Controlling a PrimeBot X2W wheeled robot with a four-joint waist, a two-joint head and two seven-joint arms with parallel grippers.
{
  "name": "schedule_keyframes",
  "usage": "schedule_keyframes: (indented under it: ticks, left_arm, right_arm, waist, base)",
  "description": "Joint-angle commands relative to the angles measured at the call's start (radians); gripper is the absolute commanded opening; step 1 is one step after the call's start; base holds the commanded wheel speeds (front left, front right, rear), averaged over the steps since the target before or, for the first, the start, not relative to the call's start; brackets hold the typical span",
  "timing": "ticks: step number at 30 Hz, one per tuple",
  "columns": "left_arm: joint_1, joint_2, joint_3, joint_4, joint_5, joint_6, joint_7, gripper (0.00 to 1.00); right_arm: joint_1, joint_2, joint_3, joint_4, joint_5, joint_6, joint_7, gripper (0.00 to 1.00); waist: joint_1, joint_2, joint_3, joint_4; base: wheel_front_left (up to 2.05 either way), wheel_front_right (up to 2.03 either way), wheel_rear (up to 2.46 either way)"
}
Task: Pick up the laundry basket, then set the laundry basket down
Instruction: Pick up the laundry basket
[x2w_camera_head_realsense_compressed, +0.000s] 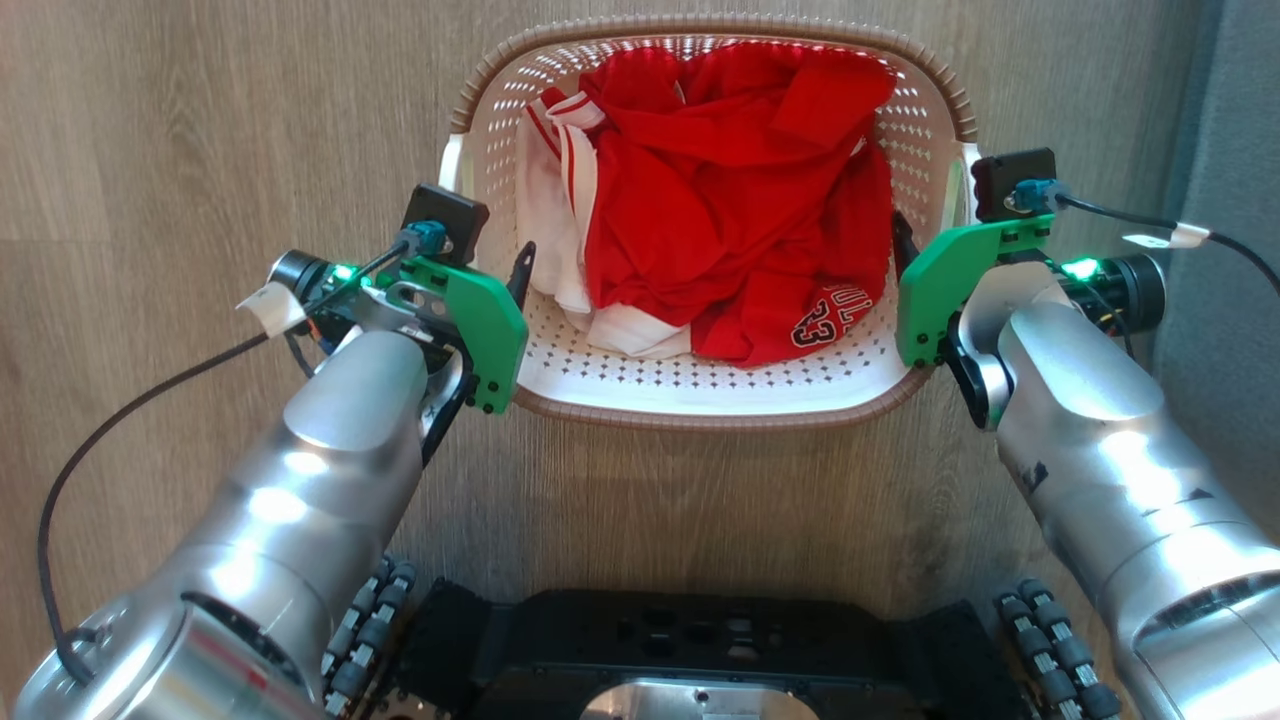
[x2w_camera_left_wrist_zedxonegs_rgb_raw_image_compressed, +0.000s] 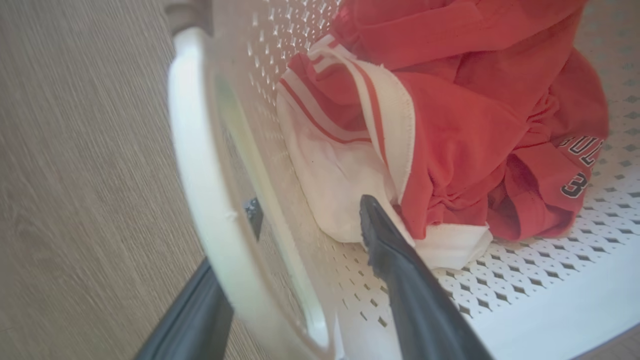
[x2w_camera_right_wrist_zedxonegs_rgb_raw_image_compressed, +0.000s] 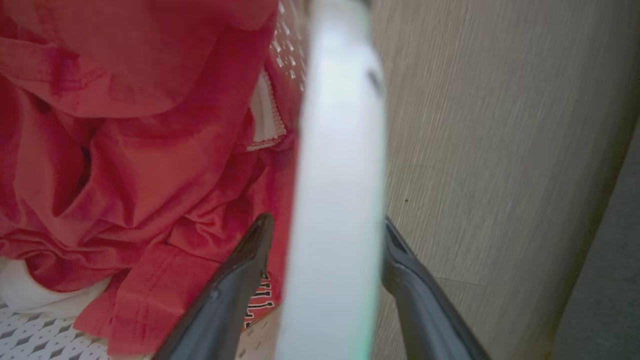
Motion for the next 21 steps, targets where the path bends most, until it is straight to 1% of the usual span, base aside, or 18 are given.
schedule_keyframes:
  ticks: [1,12,13,14,15,21]
  left_arm:
    - [0.005,0.024,0.000,-0.010,-0.016,0.000,-0.002,1.00]
    - [-0.015,0.024,-0.084,-0.027,-0.100,0.002,-0.001,1.00]
    - [-0.017,0.024,-0.091,-0.030,-0.109,0.002,0.001,0.58]
    - [-0.018,0.024,-0.098,-0.032,-0.118,0.000,0.003,0.23]
    - [-0.020,0.024,-0.107,-0.035,-0.124,-0.001,0.003,0.00]
    - [-0.029,0.024,-0.154,-0.042,-0.167,-0.007,0.001,0.00]
  right_arm:
    - [0.036,0.018,0.022,0.003,0.010,0.007,-0.004,1.00]
    - [0.008,0.018,0.031,0.046,0.016,0.007,-0.025,1.00]
    - [0.007,0.018,0.032,0.048,0.019,0.007,-0.023,0.38]
    - [0.006,0.018,0.033,0.049,0.023,0.007,-0.021,0.00]
    - [0.006,0.018,0.037,0.050,0.026,0.007,-0.017,0.00]
    - [-0.001,0.018,0.045,0.063,0.032,0.007,-0.017,0.00]
  waist:
    - [0.0000,0.0000,0.002,0.002]
    - [0.0000,0.0000,0.015,0.017]
    - [0.0000,0.0000,0.016,0.019]
    - [0.0000,0.0000,0.017,0.020]
    - [0.0000,0.0000,0.017,0.022]
    - [0.0000,0.0000,0.017,0.028]
  base:
    - [0.00,0.00,0.00]
    - [0.00,0.00,0.00]
    - [0.00,0.00,0.00]
    - [0.00,0.00,0.00]
    - [0.00,0.00,0.00]
    - [0.00,0.00,0.00]
